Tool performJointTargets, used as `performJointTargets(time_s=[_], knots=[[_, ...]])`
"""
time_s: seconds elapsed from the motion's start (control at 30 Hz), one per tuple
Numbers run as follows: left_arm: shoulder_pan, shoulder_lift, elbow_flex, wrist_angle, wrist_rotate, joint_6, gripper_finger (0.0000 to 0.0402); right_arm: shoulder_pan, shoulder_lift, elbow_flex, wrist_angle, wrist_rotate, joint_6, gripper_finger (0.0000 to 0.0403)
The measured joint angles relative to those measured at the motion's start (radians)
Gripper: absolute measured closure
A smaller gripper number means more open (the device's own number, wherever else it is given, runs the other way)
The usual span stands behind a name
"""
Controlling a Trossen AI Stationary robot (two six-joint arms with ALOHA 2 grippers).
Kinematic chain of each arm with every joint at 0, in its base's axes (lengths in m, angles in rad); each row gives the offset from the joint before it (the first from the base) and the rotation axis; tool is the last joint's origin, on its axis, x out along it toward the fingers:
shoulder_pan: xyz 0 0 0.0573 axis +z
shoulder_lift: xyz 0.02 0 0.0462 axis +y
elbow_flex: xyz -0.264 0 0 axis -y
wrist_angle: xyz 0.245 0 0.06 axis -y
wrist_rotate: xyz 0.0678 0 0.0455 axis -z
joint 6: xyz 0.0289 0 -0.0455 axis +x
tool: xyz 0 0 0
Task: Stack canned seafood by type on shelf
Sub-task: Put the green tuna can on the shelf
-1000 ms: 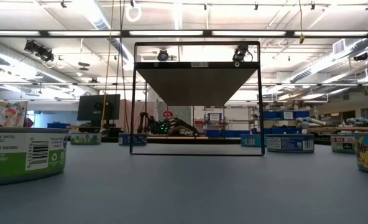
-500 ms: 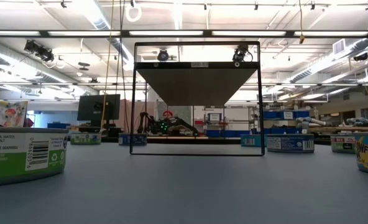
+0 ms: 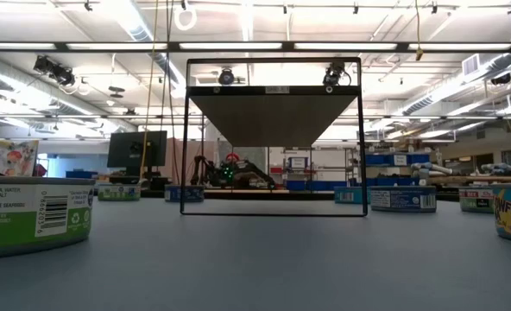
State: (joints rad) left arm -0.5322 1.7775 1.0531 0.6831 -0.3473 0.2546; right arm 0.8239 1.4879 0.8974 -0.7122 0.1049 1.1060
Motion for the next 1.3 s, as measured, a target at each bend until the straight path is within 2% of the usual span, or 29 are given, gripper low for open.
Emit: performJointTargets(time_s=[0.17,0.37,0.57,0.73,0.87,1.07,1.3], knots=[[-0.020,0.000,0.000,0.018,0.000,-0.004,0.0400,-0.028,0.000,0.000,0.000,-0.021,-0.083,0.0242],[-0.024,0.000,0.000,0.030,0.008,-0.020,0.0400,-0.036,0.000,0.021,0.001,-0.049,-0.096,0.0242],[0.010,0.000,0.000,0.032,0.118,-0.059,0.0400,-0.028,-0.001,0.066,0.002,0.012,-0.080,0.0242],[0.030,0.000,0.000,0.039,0.272,-0.080,0.0400,0.035,0.000,0.066,-0.002,0.079,-0.020,0.0242],[0.040,0.000,0.000,0.039,0.339,-0.081,0.0400,0.083,0.009,0.067,-0.014,0.116,0.024,0.0242],[0.044,0.000,0.000,0.036,0.343,-0.076,0.0401,0.104,0.139,0.084,-0.044,0.084,0.040,0.0242],[0.044,0.000,0.000,0.006,0.348,-0.052,0.0401,0.104,0.325,0.275,-0.311,0.111,0.038,0.0242]])
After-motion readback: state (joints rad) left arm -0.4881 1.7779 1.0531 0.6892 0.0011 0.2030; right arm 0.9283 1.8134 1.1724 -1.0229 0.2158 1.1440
